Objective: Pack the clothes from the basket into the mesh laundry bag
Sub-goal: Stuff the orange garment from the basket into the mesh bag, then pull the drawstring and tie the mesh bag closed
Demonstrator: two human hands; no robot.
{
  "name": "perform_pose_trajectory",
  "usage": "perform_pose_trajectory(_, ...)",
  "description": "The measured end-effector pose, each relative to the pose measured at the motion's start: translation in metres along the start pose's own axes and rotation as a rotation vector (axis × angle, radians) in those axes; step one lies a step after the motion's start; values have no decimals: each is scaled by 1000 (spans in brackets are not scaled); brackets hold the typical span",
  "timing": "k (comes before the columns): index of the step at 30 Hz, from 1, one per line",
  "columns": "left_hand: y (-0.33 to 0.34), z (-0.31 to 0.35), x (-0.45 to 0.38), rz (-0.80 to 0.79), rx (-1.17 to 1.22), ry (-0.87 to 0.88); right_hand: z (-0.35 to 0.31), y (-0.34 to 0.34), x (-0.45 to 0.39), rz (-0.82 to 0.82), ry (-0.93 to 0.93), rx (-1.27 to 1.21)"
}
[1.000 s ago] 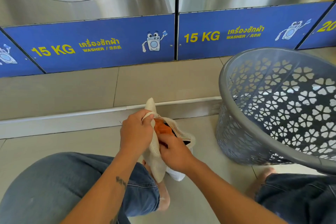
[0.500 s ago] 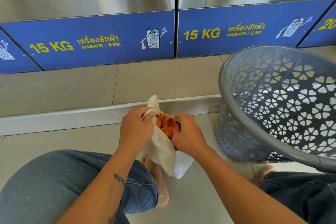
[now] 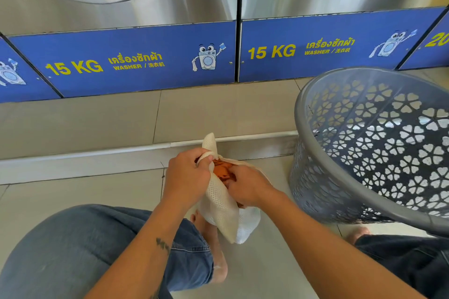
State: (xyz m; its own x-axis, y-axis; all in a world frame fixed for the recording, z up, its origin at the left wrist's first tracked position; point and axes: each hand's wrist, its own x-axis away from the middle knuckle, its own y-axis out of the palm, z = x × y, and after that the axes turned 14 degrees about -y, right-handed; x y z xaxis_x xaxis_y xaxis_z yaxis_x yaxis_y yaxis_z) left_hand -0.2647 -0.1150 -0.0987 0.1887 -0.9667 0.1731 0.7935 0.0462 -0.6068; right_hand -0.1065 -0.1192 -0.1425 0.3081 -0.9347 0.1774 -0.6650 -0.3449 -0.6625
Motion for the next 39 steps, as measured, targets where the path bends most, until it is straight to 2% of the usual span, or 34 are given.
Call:
perform_pose_trajectory(2, 0, 2, 1, 7, 5, 1, -8, 5, 7, 182, -108, 41)
perform_pose_trajectory(3, 0, 3, 1, 7, 7, 2, -9, 9, 9, 197, -147, 45)
perform_pose_trajectory(4, -1, 4, 1, 4, 7, 4, -9, 13, 11, 140, -157, 15)
perform_pose_trajectory(7, -2, 4, 4, -13, -1, 2, -6, 19, 14, -222, -35, -147)
perform_pose_trajectory(9, -2, 2, 4, 1, 4, -4, -9, 11, 11, -316, -31, -119)
perform_pose_trajectory(11, -3, 1, 3, 20, -3, -13, -17, -2, 4, -248, -63, -90)
perform_pose_trajectory(15, -1, -1, 2, 23, -21, -20, -19, -32, -16, 223, 34, -53)
perform_pose_trajectory(16, -1, -2, 1, 19, -24, -22, -15, -36, -22, 279, 62, -64)
perform_pose_trajectory(18, 0, -2, 1, 14, -25, -18, -8, -37, -34, 237, 88, -68)
perform_pose_trajectory(22, 2, -2, -2, 13, -35, 15, 0, -27, -56, -12, 0, -132)
perform_pose_trajectory(24, 3, -3, -6, 35, -73, 30, 3, -21, -65, -48, -33, -179)
perform_pose_trajectory(31, 3, 6, -26, 53, -164, -40, 22, -20, -67, 127, -8, -295)
perform_pose_trajectory(33, -1, 9, -32, 1, -180, -78, 23, -22, -65, 148, -14, -309)
perform_pose_trajectory(39, -9, 31, -48, -264, 5, -156, 14, -29, -56, 118, -98, -280)
